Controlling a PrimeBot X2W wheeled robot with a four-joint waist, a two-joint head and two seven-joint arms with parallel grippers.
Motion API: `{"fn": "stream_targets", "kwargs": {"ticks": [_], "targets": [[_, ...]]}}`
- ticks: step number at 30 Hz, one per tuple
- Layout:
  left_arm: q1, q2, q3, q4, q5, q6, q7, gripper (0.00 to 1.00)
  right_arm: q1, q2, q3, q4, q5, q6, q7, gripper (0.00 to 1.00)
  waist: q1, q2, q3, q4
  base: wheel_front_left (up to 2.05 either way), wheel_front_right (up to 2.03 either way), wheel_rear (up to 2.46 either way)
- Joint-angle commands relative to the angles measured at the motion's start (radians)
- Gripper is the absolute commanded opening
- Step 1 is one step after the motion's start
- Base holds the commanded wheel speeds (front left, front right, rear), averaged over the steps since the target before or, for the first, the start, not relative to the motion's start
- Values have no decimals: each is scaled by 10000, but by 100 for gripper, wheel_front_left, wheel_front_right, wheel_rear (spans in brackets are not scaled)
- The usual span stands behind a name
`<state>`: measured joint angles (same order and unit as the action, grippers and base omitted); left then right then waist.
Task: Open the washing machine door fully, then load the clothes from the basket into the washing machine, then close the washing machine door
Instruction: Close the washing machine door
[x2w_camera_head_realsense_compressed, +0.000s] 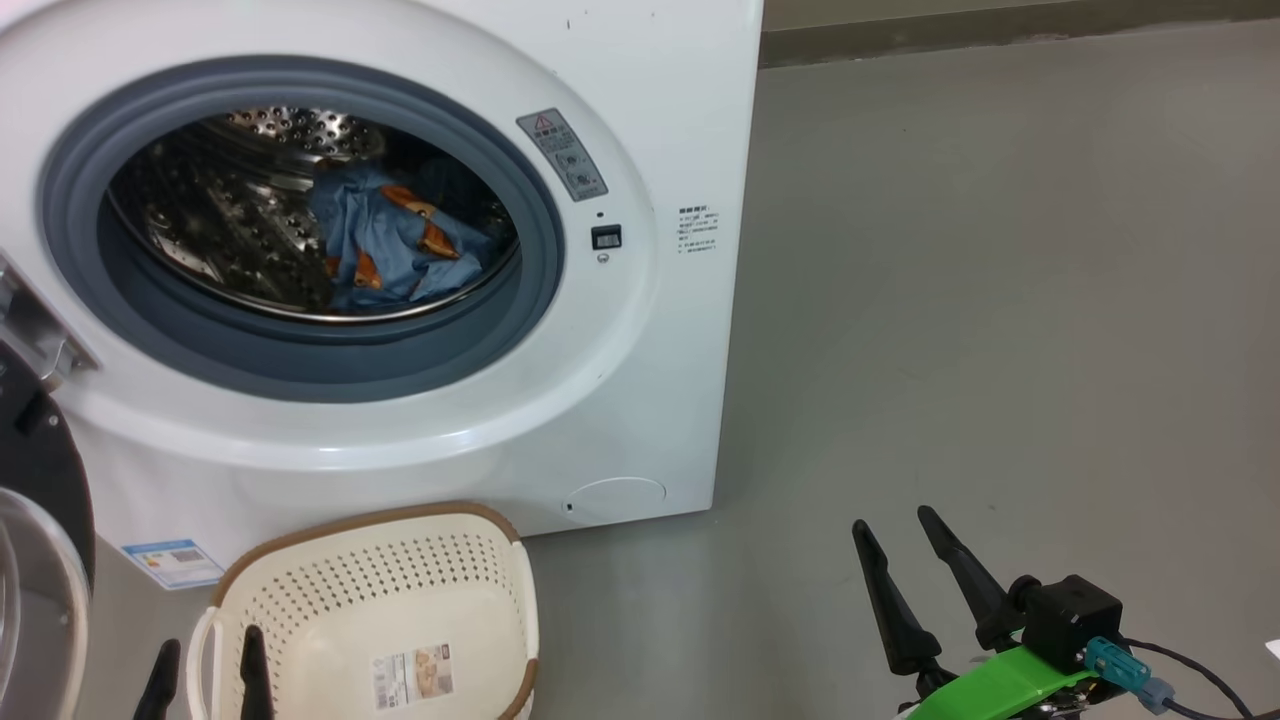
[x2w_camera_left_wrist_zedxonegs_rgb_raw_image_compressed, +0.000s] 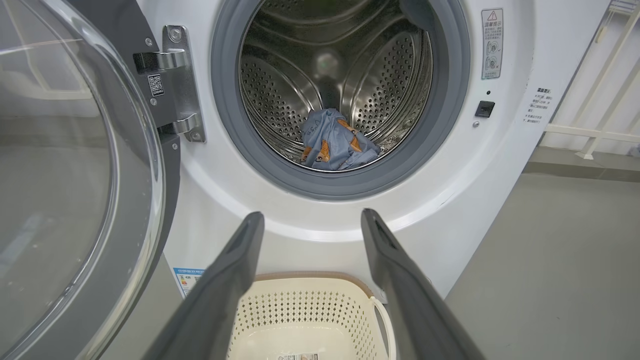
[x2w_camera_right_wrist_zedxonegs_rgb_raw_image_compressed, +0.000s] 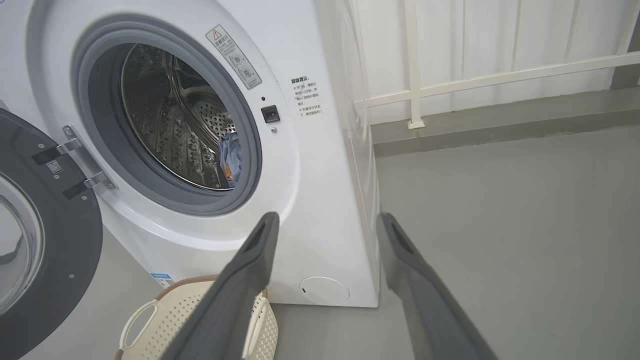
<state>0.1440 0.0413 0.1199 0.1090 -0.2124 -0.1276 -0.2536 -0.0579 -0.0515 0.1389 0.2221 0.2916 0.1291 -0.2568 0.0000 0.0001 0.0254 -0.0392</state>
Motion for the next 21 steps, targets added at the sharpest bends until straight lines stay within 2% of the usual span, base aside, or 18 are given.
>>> {"fn": "stream_targets", "kwargs": {"ticks": [1, 14, 21], "targets": [[-136, 94, 311, -211, 118, -31, -82, 100, -114, 13, 226, -223, -73, 16, -49, 100, 0, -1, 9, -1, -121, 121, 0], [-224, 92, 360, -413, 73, -31, -82, 100, -137, 13, 174, -215, -80, 16, -49, 100, 0, -1, 2, 6, -181, 182, -1], [-244, 102, 167, -622, -26, -31, -82, 100, -132, 13, 146, -270, -136, 16, -49, 100, 0, -1, 1, -4, -104, 104, 0]]}}
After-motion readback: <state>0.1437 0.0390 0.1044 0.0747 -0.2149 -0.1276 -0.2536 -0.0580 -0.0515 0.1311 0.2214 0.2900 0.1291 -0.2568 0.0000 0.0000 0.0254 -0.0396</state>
